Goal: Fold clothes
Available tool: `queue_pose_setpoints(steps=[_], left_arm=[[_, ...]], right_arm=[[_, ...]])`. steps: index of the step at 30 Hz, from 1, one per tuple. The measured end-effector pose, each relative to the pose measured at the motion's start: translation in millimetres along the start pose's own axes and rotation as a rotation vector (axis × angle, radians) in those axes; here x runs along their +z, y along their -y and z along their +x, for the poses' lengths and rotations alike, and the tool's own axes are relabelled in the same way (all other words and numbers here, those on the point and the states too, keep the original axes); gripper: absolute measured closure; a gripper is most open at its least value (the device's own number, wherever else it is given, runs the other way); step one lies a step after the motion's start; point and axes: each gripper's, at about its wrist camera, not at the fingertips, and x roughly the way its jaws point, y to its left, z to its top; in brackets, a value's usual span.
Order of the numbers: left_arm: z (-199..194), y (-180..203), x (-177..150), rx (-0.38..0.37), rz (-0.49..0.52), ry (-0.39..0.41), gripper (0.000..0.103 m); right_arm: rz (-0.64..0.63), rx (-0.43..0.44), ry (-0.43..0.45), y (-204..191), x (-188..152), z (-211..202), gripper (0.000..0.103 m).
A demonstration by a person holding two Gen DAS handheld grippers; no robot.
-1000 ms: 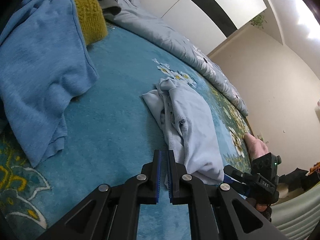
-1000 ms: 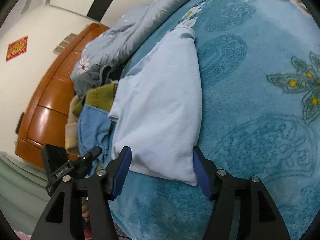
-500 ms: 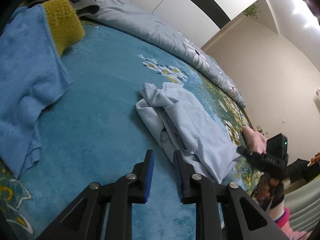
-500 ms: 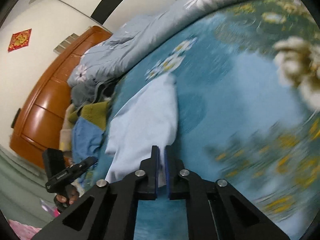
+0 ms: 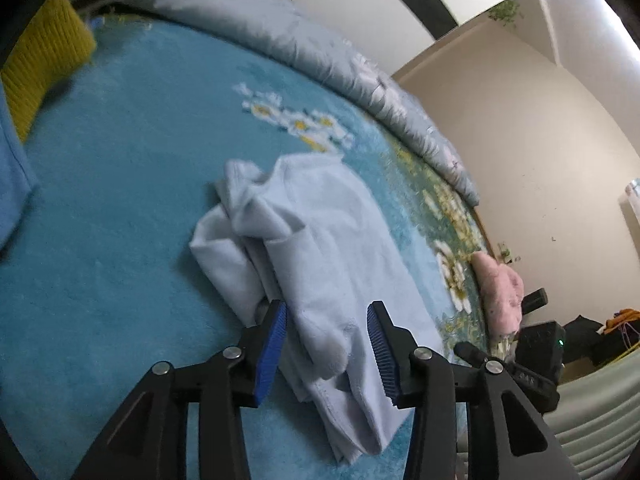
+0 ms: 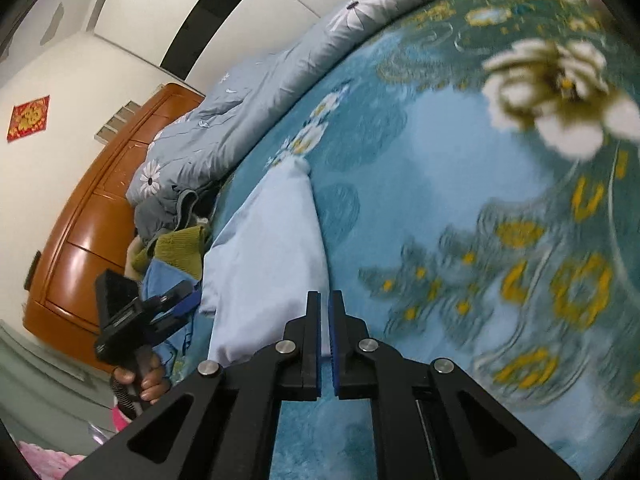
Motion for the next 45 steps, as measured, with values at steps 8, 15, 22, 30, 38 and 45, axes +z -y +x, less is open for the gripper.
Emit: queue_pose_setpoints(steps=[8, 15, 22, 30, 38, 45], left_arm=[[-17, -11, -5, -0.046, 0.017, 0.076, 0.100], [-6, -44, -16, -0.007, -0.059, 0.009, 0.096], [-24, -54, -15, -0.070, -0.084, 0.033, 0.063], [-50, -78, -14, -0.075, -0.142, 0.085, 0.061], [-59, -84, -12, -0.055, -0.153, 0.100, 0.060], [-41, -58, -5, -0.087, -0.108, 0.058, 0.058]], right_arm=[[0.024, 0.016, -0.015, -6, -16, -2, 0.098], [0.018, 0.023, -0.083, -20, -32, 26, 0.065], [0.053, 0.025, -0.051, -28, -46, 48, 0.029], [0.045, 0.038, 0.052, -58, -45, 76, 0.011], [0.157, 0.080, 0.048, -44, -39, 87, 0.084], [0.177, 0.218, 0.029, -15, -1, 35, 0.095]])
